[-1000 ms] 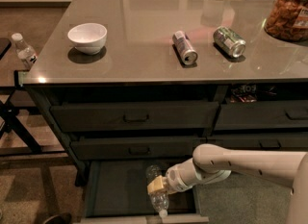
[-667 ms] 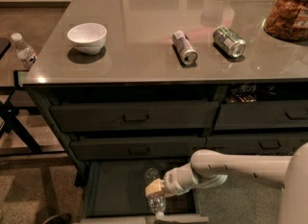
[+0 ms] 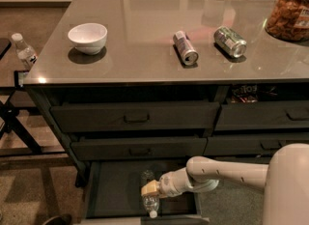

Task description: Place water bottle into bottom drawer

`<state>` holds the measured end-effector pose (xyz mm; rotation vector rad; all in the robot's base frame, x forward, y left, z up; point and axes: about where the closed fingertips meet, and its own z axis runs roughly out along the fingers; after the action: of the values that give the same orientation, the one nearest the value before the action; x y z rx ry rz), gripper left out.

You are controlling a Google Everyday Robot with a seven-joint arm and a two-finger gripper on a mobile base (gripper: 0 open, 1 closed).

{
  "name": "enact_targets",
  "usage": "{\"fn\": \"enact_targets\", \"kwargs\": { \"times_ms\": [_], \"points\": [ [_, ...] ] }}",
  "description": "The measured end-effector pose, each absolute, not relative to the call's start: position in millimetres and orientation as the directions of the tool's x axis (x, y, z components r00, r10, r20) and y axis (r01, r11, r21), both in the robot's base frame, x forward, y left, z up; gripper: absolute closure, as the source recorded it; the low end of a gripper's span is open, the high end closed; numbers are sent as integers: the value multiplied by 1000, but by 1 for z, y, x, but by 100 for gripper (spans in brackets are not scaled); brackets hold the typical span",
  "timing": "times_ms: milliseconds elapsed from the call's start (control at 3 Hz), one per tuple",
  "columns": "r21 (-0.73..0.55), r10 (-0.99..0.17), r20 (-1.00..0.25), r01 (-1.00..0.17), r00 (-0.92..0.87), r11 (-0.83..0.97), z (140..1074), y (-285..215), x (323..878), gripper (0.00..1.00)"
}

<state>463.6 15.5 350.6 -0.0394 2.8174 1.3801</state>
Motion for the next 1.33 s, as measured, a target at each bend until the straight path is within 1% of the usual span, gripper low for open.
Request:
{"fn": "enact_targets", "kwargs": {
  "times_ms": [333, 667, 1000, 1333],
  "points": [
    [790, -21, -15, -24, -1000, 613, 351, 16, 464, 100],
    [805, -19, 5, -8, -1000, 593, 331, 27, 466, 100],
    [848, -21, -5, -15, -1000, 529, 287, 64, 499, 100],
    [848, -21, -5, -15, -1000, 529, 287, 64, 499, 100]
  ]
}}
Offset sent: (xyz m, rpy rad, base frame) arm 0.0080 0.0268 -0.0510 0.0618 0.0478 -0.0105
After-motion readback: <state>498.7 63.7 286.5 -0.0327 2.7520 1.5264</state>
